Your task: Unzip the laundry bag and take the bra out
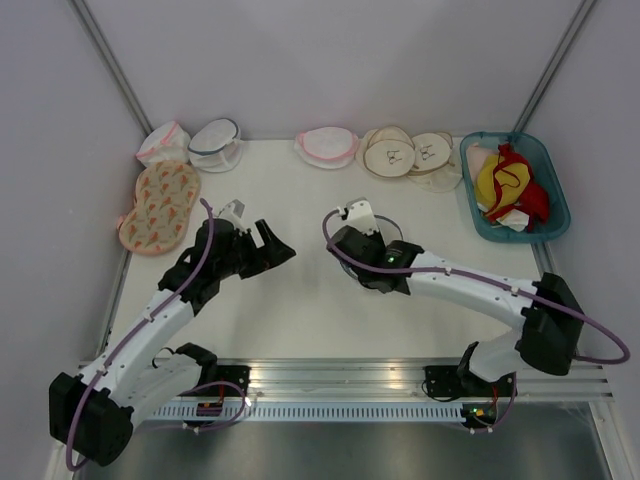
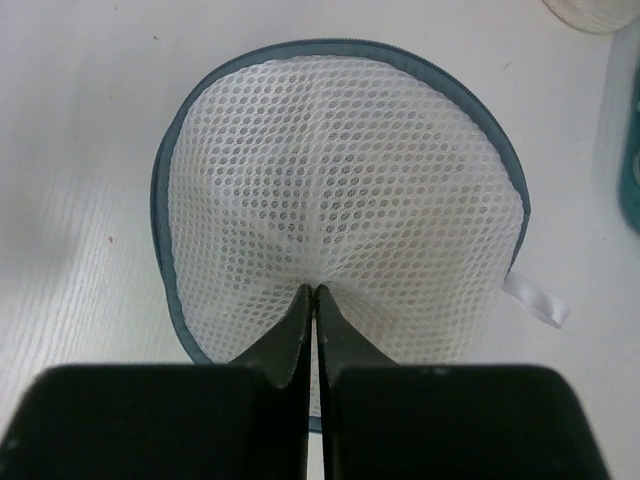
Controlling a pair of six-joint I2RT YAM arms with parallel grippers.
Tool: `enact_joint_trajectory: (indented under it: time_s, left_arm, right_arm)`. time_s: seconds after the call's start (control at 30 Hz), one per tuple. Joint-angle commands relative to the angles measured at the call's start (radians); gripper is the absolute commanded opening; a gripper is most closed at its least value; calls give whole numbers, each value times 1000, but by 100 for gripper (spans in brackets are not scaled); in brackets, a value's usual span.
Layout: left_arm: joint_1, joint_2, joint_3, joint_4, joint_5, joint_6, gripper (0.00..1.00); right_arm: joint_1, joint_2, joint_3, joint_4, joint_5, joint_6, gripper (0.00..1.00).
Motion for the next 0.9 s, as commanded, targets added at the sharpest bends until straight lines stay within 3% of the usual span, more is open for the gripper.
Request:
enact_joint_trajectory:
  time_s: [0.0, 0.13, 0.23, 0.4, 0.67, 0.87]
  left_arm:
    - [6, 17, -13, 79, 37, -35, 93]
    - [6, 63, -44, 225, 129, -46, 93]
    - [6, 132, -77, 404, 207, -77, 93]
    - [6, 383, -67, 701, 348, -121, 91]
    - [-11, 707, 71, 825, 379, -149, 85]
    - [-40, 821, 126, 941, 390, -181, 84]
  right_arm:
    - [-26, -184, -50, 84, -67, 24, 0]
    - [-156, -411, -180, 231, -404, 74, 0]
    - [-256, -551, -240, 262, -543, 112, 0]
    - [-320, -619, -303, 263, -610, 140, 0]
    - [-353, -676, -322, 268, -644, 157, 0]
    - [-370, -689, -323, 276, -687, 159, 0]
